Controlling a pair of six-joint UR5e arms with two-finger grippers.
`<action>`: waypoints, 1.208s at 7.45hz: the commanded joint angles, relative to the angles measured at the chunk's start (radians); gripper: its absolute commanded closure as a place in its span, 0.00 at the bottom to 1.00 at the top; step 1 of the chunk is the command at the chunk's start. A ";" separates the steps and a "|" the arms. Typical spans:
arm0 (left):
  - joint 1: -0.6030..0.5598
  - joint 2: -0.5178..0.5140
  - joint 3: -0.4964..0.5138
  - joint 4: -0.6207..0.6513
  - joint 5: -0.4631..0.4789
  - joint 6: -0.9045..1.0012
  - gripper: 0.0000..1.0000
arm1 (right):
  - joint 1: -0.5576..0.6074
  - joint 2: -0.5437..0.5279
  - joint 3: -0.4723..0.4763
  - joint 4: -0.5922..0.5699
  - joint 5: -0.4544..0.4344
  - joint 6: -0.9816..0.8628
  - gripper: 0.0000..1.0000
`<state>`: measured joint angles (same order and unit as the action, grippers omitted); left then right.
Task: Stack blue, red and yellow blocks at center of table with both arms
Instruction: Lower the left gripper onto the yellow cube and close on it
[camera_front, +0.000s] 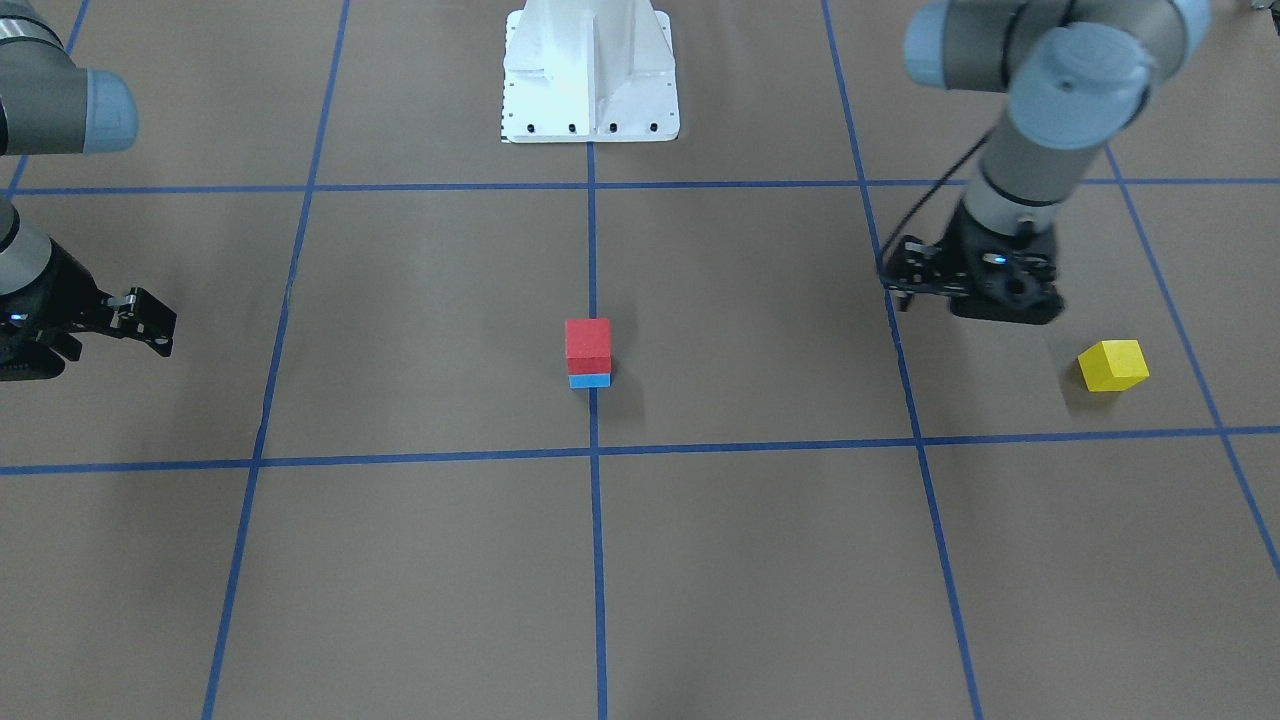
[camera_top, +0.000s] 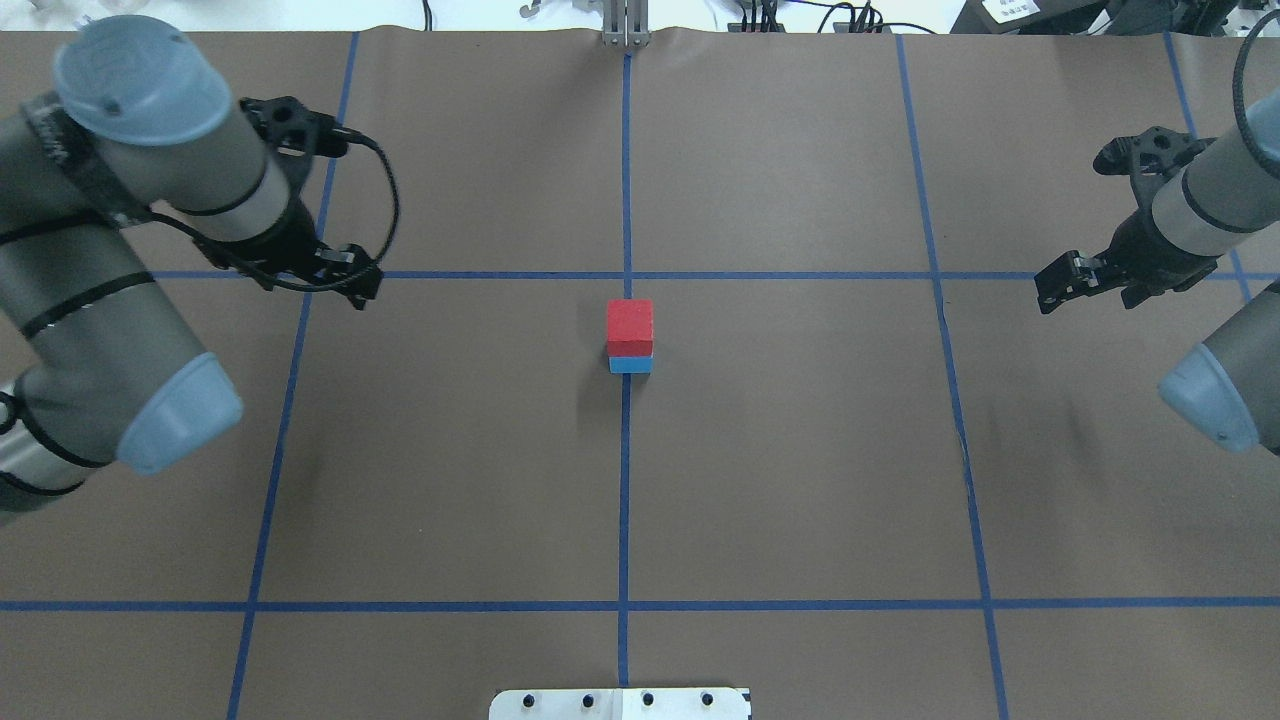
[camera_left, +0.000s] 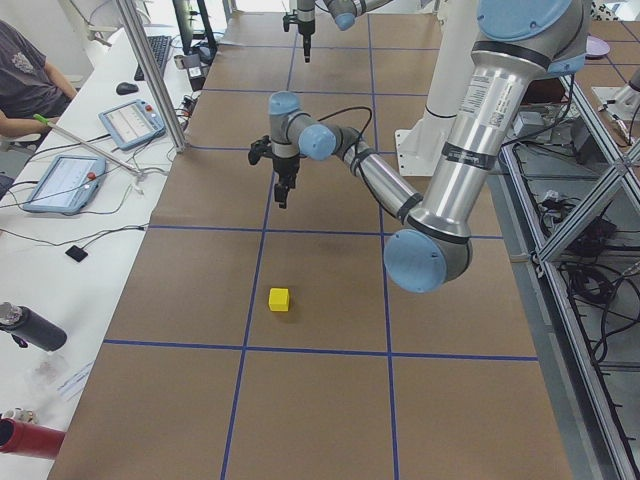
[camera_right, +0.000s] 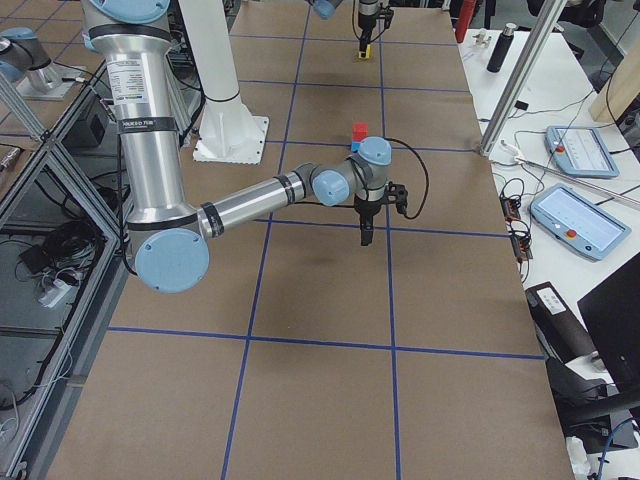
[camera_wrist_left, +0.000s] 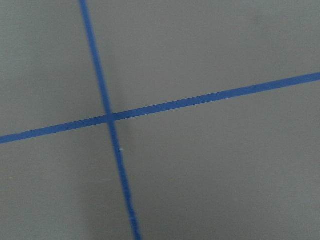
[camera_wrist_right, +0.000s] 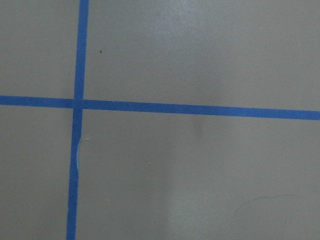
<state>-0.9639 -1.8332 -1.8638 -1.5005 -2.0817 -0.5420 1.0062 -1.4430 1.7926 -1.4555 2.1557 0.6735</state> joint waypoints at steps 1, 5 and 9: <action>-0.145 0.139 0.229 -0.301 -0.154 0.146 0.00 | 0.000 0.000 0.005 0.001 -0.002 0.003 0.00; -0.150 0.143 0.405 -0.463 -0.179 0.120 0.00 | 0.000 0.000 0.021 0.003 -0.004 0.006 0.00; -0.153 0.141 0.468 -0.463 -0.179 0.102 0.00 | 0.000 -0.002 0.027 0.003 -0.004 0.012 0.00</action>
<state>-1.1167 -1.6917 -1.4144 -1.9628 -2.2610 -0.4298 1.0063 -1.4449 1.8183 -1.4527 2.1522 0.6851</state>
